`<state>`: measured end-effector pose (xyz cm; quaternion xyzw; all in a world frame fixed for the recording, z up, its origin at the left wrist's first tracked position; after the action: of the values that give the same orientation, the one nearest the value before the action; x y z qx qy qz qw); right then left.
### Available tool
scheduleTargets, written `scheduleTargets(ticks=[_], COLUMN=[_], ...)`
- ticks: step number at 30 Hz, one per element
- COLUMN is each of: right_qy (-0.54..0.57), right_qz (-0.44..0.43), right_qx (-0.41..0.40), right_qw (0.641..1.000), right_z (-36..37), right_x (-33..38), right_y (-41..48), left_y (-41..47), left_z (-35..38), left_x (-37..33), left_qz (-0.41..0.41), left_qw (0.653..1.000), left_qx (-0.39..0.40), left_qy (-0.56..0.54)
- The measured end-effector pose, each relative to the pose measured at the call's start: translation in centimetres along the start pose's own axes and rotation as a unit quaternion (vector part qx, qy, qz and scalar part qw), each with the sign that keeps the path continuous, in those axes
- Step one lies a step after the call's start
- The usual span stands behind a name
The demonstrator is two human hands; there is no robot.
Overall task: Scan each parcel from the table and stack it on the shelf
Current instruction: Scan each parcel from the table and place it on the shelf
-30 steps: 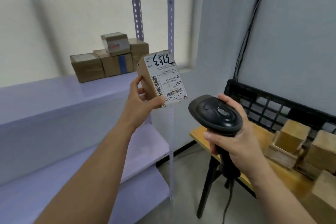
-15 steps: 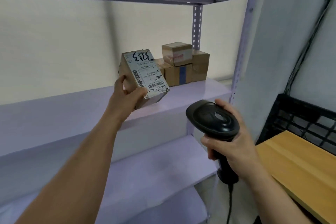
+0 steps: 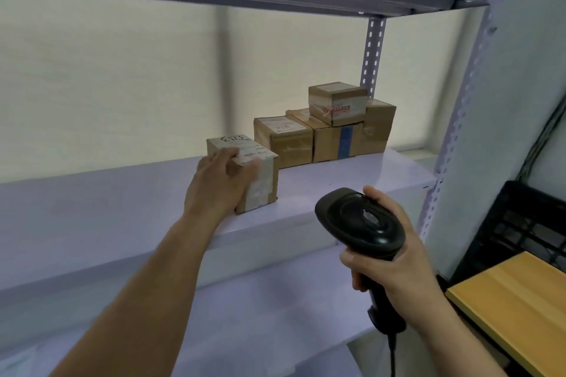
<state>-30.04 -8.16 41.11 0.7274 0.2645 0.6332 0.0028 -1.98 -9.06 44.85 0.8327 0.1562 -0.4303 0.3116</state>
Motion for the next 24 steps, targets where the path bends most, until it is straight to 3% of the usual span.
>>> scheduleTargets(ticks=[3,14,24], right_qy=[-0.011,-0.029,-0.040], right_qz=[0.003,0.017,0.035], right_qx=[-0.008,-0.036,-0.041], right_qw=[1.000,0.999,0.998], right_z=[-0.4,-1.2,-2.1], right_x=[-0.5,-1.2,-1.5], right_y=[0.5,1.8,1.3], left_y=[1.1,8.8,10.2], left_z=[1.0,2.6,3.7], left_x=[0.5,2.3,2.6], left_qz=[0.000,-0.034,-0.025], left_qw=[0.998,0.996,0.996], left_qx=[0.040,0.057,0.079], left_qy=[0.037,0.053,0.041])
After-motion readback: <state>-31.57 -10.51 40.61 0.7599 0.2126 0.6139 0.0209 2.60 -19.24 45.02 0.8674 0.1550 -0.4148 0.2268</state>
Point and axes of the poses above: each hand's wrist, its own y-axis towards the middle knuckle, its own z-axis out of the palm, x = y × z, the point moved 6 cm from there along y, towards the middle knuckle, and after that the axes turned 10 degrees about -y, right-handed, at the moved point
